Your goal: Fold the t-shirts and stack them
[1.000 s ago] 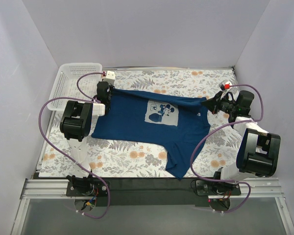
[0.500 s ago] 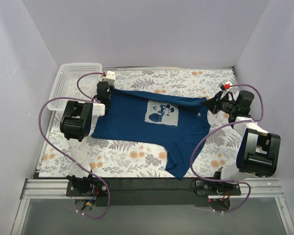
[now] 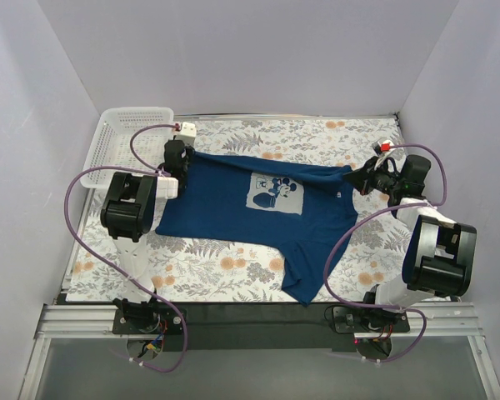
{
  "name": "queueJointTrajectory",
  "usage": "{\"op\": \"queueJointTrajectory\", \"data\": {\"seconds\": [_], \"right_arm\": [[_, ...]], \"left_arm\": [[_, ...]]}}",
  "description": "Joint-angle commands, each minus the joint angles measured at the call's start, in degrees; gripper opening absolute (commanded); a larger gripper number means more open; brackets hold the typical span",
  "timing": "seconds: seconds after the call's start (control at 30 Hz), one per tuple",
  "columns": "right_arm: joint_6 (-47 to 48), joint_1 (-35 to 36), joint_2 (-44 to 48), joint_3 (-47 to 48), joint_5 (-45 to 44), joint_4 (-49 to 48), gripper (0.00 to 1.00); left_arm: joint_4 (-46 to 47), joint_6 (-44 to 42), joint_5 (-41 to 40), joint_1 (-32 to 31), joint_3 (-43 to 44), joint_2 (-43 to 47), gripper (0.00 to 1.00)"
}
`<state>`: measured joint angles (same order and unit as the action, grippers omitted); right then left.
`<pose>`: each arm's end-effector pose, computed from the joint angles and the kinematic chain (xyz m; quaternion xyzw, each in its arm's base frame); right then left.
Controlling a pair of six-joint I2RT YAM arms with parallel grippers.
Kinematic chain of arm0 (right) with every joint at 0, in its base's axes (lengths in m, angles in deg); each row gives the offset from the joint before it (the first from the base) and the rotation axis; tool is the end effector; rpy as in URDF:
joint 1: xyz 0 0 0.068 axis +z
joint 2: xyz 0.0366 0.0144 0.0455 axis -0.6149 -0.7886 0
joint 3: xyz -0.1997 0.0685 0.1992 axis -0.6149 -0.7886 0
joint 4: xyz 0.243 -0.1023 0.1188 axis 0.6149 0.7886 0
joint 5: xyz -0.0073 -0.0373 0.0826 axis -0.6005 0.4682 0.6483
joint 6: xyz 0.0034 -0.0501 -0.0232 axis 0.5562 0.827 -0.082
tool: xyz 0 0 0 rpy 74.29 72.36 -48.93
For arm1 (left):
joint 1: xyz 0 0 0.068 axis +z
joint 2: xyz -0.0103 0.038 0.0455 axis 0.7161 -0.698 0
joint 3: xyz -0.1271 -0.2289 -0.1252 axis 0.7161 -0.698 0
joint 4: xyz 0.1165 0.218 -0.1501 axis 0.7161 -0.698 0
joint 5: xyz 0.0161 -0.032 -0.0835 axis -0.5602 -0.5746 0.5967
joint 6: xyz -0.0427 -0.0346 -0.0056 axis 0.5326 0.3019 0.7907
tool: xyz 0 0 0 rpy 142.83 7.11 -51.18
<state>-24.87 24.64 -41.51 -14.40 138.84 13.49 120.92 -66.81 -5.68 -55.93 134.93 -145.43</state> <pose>0.3317 -0.0468 0.2183 -0.2287 0.7381 0.2795 0.5699 0.4633 -0.0731 0.1383 -0.1616 0.7800 -0.0609 0.6015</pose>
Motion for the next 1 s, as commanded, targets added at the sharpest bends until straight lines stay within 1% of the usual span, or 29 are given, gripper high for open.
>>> {"op": "queueJointTrajectory", "data": {"seconds": [0.0, 0.1, 0.2, 0.37, 0.57, 0.7, 0.8, 0.97], "right_arm": [[0.8, -0.3, -1.1, 1.4, 0.0, 0.5, 0.01], [0.8, -0.3, -1.7, 2.0, -0.1, 0.9, 0.01], [1.1, -0.3, -2.2, 2.2, -0.2, 1.4, 0.01], [1.5, -0.4, -2.8, 2.3, 0.0, 1.9, 0.01], [4.1, -0.3, -1.7, 2.7, 0.8, 5.0, 0.01], [9.4, -0.4, 1.8, 3.0, -0.7, 9.4, 0.01], [11.2, -0.4, 1.9, 4.1, -0.2, 12.0, 0.01], [15.4, -0.4, 4.3, 3.2, 4.3, 15.5, 0.01]], "left_arm": [[0.2, 0.9, 0.8, 0.3, -1.5, 7.7, 0.52], [-0.2, 3.0, 2.8, 0.3, -2.4, 11.8, 0.67], [-1.1, 4.1, 6.2, 0.3, -2.7, 15.0, 0.71], [-3.8, 5.6, 10.4, 0.3, -1.6, 16.1, 0.72], [-7.5, 10.4, 14.2, 0.3, -2.1, 16.8, 0.72], [-7.8, 12.3, 14.7, 0.3, -4.5, 17.8, 0.72], [-7.9, 12.5, 14.7, 0.3, -5.8, 18.1, 0.72], [-8.2, 12.3, 14.5, 0.3, -7.5, 18.8, 0.72]]}}
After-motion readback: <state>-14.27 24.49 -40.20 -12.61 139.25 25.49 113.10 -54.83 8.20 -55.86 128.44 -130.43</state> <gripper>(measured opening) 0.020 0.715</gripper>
